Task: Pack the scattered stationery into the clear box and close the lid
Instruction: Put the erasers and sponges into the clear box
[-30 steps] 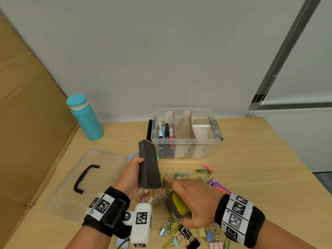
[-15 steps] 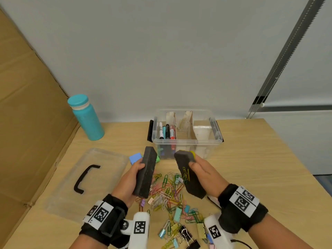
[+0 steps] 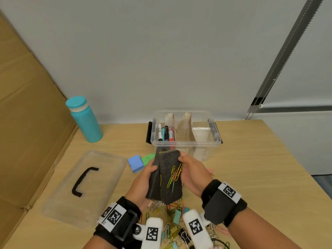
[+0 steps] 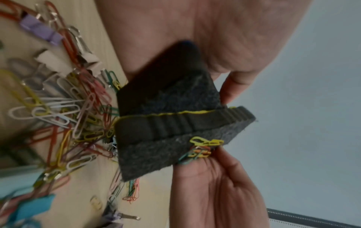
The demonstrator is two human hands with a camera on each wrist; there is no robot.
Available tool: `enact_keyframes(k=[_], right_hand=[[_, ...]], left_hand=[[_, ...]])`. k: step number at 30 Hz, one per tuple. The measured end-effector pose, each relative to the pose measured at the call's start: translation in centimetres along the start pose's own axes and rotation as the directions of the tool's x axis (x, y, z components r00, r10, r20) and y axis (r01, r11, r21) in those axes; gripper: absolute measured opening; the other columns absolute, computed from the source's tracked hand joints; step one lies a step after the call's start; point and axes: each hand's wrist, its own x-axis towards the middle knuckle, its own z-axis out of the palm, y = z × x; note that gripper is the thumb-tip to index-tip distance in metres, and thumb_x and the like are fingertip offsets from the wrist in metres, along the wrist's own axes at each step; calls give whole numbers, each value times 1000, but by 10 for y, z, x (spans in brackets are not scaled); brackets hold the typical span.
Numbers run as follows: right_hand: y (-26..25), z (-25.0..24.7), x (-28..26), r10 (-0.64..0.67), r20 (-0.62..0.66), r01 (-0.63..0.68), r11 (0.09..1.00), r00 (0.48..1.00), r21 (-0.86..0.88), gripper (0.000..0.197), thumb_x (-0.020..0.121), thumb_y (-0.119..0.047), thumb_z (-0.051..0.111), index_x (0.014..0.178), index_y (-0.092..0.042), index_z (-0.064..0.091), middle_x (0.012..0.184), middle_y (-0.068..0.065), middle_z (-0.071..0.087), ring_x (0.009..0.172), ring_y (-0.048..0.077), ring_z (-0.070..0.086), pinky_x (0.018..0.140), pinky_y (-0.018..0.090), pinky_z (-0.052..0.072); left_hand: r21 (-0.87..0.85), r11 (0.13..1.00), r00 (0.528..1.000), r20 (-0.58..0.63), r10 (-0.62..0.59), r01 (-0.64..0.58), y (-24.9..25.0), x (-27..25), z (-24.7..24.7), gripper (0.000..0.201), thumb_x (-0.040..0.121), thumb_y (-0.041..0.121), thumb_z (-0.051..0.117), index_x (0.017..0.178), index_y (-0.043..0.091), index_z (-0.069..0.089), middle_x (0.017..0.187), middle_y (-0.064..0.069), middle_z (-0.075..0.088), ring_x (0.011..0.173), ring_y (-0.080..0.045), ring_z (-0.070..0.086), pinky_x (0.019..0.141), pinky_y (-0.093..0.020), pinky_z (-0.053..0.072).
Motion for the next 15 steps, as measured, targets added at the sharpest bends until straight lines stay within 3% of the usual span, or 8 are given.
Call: enact_keyframes(k=[5, 9, 11, 13, 15], right_hand=[[8, 8, 4, -29, -10, 30, 999, 1000, 23, 34, 101, -8, 30, 123, 4, 53, 125, 27, 57, 108, 30, 58, 108, 48, 39], [9, 13, 3, -99, -1, 99, 993, 995, -62, 25, 100, -4, 36, 106, -7, 60, 102, 13, 67, 90, 19, 64, 92, 37, 50], [9, 13, 3, -131, -15, 129, 987, 991, -101, 22, 98, -2, 39, 101, -11, 59, 98, 10, 65, 87, 18, 62, 87, 34, 50], [8, 10, 4, -167, -38, 157, 967, 985, -199, 19, 97, -4, 45, 101, -15, 59, 101, 12, 59, 92, 20, 59, 92, 37, 47], [8, 6, 4, -197, -53, 167, 922, 979, -348, 15, 95, -10, 51, 104, -19, 59, 103, 7, 56, 98, 19, 56, 98, 40, 45]], left_hand=[[4, 1000, 1000, -9, -8, 8, -3, -2, 3, 51, 87, 42, 44, 130, 16, 54, 120, -13, 66, 112, -27, 63, 99, -43, 47], [76, 997, 1000, 22, -3, 1, -7, -3, 4, 57, 84, 58, 43, 126, 22, 56, 120, -9, 67, 114, -21, 62, 100, -41, 47], [100, 995, 999, 38, 20, -23, -10, -2, 5, 57, 85, 50, 56, 133, 22, 47, 125, -6, 64, 117, -20, 60, 99, -37, 49], [126, 991, 997, 62, 37, -44, -13, -2, 1, 61, 82, 34, 67, 137, 24, 41, 125, -3, 64, 115, -20, 61, 97, -36, 50], [126, 990, 996, 67, 55, -64, -11, -2, -3, 59, 79, 30, 66, 134, 26, 44, 120, -3, 67, 110, -21, 64, 91, -35, 53]])
